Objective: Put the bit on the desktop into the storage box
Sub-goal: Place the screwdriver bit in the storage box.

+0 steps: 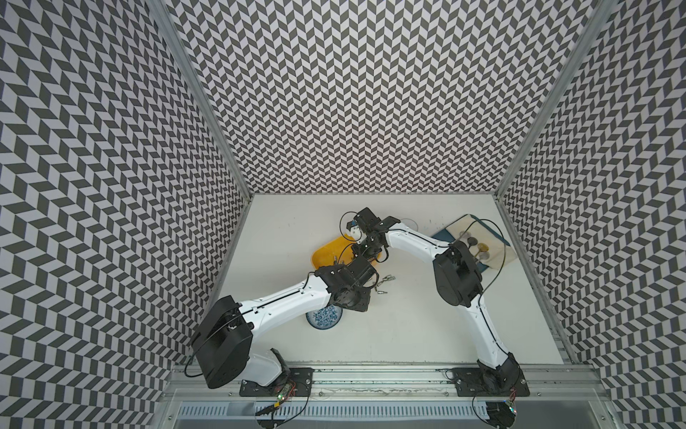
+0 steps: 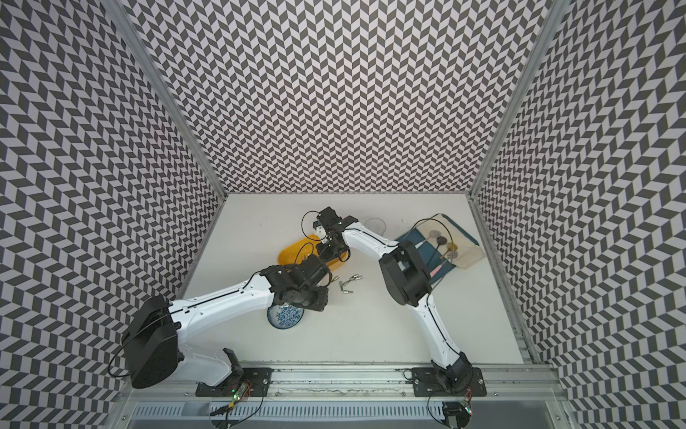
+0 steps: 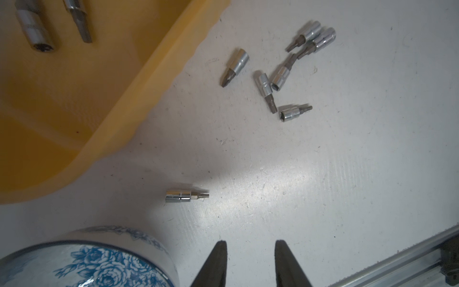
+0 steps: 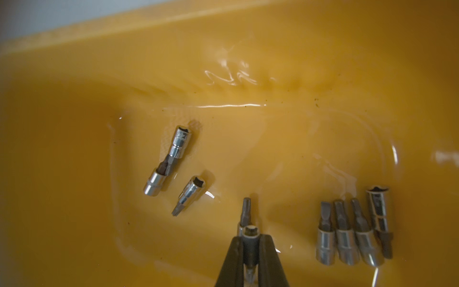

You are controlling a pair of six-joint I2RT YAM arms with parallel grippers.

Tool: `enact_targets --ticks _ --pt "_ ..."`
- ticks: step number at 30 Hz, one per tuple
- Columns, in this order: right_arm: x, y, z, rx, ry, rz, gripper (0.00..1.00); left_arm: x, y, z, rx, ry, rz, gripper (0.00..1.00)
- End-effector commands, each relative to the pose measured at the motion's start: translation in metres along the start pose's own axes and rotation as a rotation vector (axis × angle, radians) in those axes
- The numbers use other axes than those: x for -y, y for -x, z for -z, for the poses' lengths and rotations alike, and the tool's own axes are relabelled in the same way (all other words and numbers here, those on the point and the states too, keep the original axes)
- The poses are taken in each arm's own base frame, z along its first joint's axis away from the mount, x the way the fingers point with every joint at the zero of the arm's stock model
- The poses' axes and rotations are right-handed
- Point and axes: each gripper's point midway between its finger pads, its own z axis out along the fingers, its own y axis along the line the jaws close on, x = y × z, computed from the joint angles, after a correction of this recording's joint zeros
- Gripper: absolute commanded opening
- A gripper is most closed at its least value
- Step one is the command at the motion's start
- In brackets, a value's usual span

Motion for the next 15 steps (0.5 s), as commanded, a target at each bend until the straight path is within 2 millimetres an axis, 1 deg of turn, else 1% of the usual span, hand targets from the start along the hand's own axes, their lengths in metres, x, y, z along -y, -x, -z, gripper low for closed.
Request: enact_targets --ticks 1,5,9,11,12,15 --pt "0.004 0.005 -0.007 0.003 -0.012 0.015 0.00 0.013 0.017 0.002 0.060 -0.015 -0.027 0.36" --pt "0.008 -0.001 -0.016 -0.023 -0.020 0.012 0.00 0.017 0.020 -0.007 0.079 -0.002 -0.109 0.37" --pt "0.013 -0.004 -0.020 -0.035 -0.042 0.014 0.00 0.018 0.028 -0.020 0.076 0.029 -0.186 0.36" --pt "0.015 -0.005 -0.021 -0.037 -0.051 0.016 0.02 0.021 0.033 -0.025 0.079 0.037 -0.217 0.36" --pt "0.015 -0.005 -0.021 -0.038 -0.053 0.016 0.05 0.024 0.036 -0.027 0.084 0.035 -0.234 0.36" --pt "0.014 -0.006 -0.022 -0.046 -0.047 0.015 0.20 0.029 0.042 -0.035 0.090 0.034 -0.279 0.36"
